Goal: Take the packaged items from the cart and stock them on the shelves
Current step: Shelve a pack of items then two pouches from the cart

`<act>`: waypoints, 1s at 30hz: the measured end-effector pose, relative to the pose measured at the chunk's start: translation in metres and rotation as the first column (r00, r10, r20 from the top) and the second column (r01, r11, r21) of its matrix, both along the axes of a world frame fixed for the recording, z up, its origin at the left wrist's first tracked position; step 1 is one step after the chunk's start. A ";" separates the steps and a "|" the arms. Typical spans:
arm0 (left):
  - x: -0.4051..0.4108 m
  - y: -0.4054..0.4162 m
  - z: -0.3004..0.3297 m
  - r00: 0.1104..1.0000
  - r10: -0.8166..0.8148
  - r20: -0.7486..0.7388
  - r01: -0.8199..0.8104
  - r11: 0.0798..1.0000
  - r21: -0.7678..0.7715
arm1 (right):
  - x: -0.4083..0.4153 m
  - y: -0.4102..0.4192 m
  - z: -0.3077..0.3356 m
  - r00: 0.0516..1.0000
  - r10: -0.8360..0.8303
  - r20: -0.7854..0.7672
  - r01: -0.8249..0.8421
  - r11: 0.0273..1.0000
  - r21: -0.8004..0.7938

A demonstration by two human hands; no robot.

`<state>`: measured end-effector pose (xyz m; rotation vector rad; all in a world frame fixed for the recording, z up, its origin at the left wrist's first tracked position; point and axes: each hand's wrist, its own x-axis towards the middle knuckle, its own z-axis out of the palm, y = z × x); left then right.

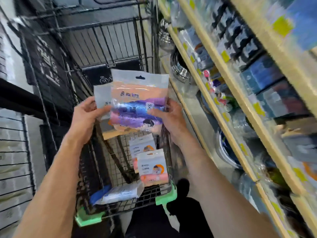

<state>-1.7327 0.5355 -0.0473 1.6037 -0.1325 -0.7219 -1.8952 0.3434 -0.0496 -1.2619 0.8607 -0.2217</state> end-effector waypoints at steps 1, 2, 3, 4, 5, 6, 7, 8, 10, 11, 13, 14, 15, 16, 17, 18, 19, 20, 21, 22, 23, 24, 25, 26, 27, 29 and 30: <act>0.003 -0.012 0.014 0.999 -0.053 0.011 0.053 0.999 -0.009 | -0.008 -0.009 0.010 1.000 -0.011 0.020 0.011 1.000 -0.003; 0.006 -0.025 0.024 0.994 -0.110 0.020 0.110 0.994 -0.013 | -0.016 -0.017 0.020 0.999 -0.026 0.034 0.026 1.000 -0.015; 0.007 -0.046 0.035 0.983 -0.182 0.030 0.183 0.983 -0.028 | -0.027 -0.029 0.031 0.997 -0.059 0.053 0.061 0.997 -0.042; 0.010 -0.060 0.040 0.972 -0.232 0.046 0.234 0.972 -0.034 | -0.033 -0.034 0.036 0.995 -0.075 0.071 0.079 0.995 -0.053; 0.014 -0.075 0.044 0.961 -0.267 0.066 0.270 0.962 -0.032 | -0.037 -0.038 0.040 0.990 -0.102 0.095 0.107 0.993 -0.055; 0.014 -0.094 0.052 0.952 -0.296 0.074 0.300 0.953 -0.038 | -0.043 -0.044 0.044 0.981 -0.144 0.127 0.153 0.986 -0.066; 0.015 -0.114 0.059 0.943 -0.324 0.080 0.328 0.944 -0.043 | -0.049 -0.051 0.049 0.966 -0.204 0.157 0.217 0.974 -0.067; 0.014 -0.135 0.067 0.930 -0.359 0.079 0.364 0.930 -0.059 | -0.055 -0.057 0.055 0.943 -0.275 0.186 0.290 0.955 -0.056; 0.011 -0.177 0.085 0.899 -0.427 0.100 0.436 0.896 -0.084 | -0.068 -0.071 0.068 0.898 -0.377 0.227 0.399 0.915 -0.058; 0.009 -0.194 0.093 0.884 -0.455 0.112 0.465 0.880 -0.096 | -0.075 -0.076 0.073 0.882 -0.408 0.235 0.433 0.899 -0.067; 0.002 -0.229 0.108 0.840 -0.528 0.121 0.541 0.830 -0.135 | -0.089 -0.089 0.085 0.841 -0.486 0.237 0.516 0.853 -0.082; -0.001 -0.246 0.115 0.817 -0.564 0.120 0.576 0.804 -0.144 | -0.096 -0.095 0.091 0.817 -0.523 0.242 0.556 0.825 -0.097; -0.005 -0.263 0.123 0.790 -0.601 0.120 0.613 0.775 -0.151 | -0.102 -0.101 0.097 0.791 -0.556 0.255 0.596 0.795 -0.114; -0.009 -0.281 0.130 0.761 -0.636 0.127 0.649 0.745 -0.157 | -0.109 -0.107 0.102 0.761 -0.592 0.266 0.637 0.760 -0.130; -0.014 -0.297 0.135 0.737 -0.663 0.134 0.676 0.718 -0.164 | -0.115 -0.112 0.108 0.735 -0.621 0.272 0.669 0.728 -0.147; -0.021 -0.313 0.140 0.716 -0.685 0.135 0.698 0.694 -0.176 | -0.122 -0.115 0.113 0.714 -0.643 0.276 0.694 0.702 -0.161; -0.027 -0.327 0.143 0.699 -0.701 0.140 0.714 0.675 -0.186 | -0.130 -0.118 0.115 0.695 -0.662 0.281 0.715 0.679 -0.166; -0.034 -0.341 0.146 0.676 -0.720 0.158 0.737 0.649 -0.189 | -0.138 -0.119 0.118 0.675 -0.680 0.287 0.734 0.658 -0.166; -0.043 -0.352 0.148 0.646 -0.742 0.180 0.763 0.620 -0.184 | -0.146 -0.118 0.119 0.651 -0.704 0.284 0.756 0.634 -0.164; -0.054 -0.365 0.149 0.615 -0.764 0.193 0.788 0.588 -0.182 | -0.155 -0.117 0.120 0.624 -0.730 0.280 0.779 0.606 -0.157; -0.062 -0.374 0.149 0.602 -0.774 0.199 0.798 0.574 -0.184 | -0.161 -0.113 0.119 0.607 -0.744 0.279 0.792 0.593 -0.144; -0.073 -0.384 0.150 0.585 -0.785 0.203 0.810 0.556 -0.187 | -0.168 -0.111 0.117 0.589 -0.758 0.279 0.806 0.574 -0.142; -0.086 -0.395 0.149 0.564 -0.801 0.201 0.824 0.532 -0.194 | -0.176 -0.108 0.114 0.565 -0.776 0.279 0.825 0.544 -0.154; -0.096 -0.403 0.149 0.551 -0.809 0.205 0.833 0.518 -0.194 | -0.182 -0.105 0.112 0.549 -0.789 0.277 0.836 0.525 -0.162; -0.108 -0.412 0.147 0.542 -0.815 0.207 0.839 0.507 -0.197 | -0.187 -0.103 0.110 0.532 -0.798 0.283 0.847 0.508 -0.161; -0.132 -0.426 0.147 0.518 -0.831 0.202 0.852 0.480 -0.211 | -0.199 -0.100 0.108 0.484 -0.822 0.300 0.875 0.457 -0.160; -0.145 -0.435 0.146 0.503 -0.842 0.194 0.860 0.464 -0.212 | -0.206 -0.101 0.108 0.455 -0.837 0.304 0.891 0.424 -0.166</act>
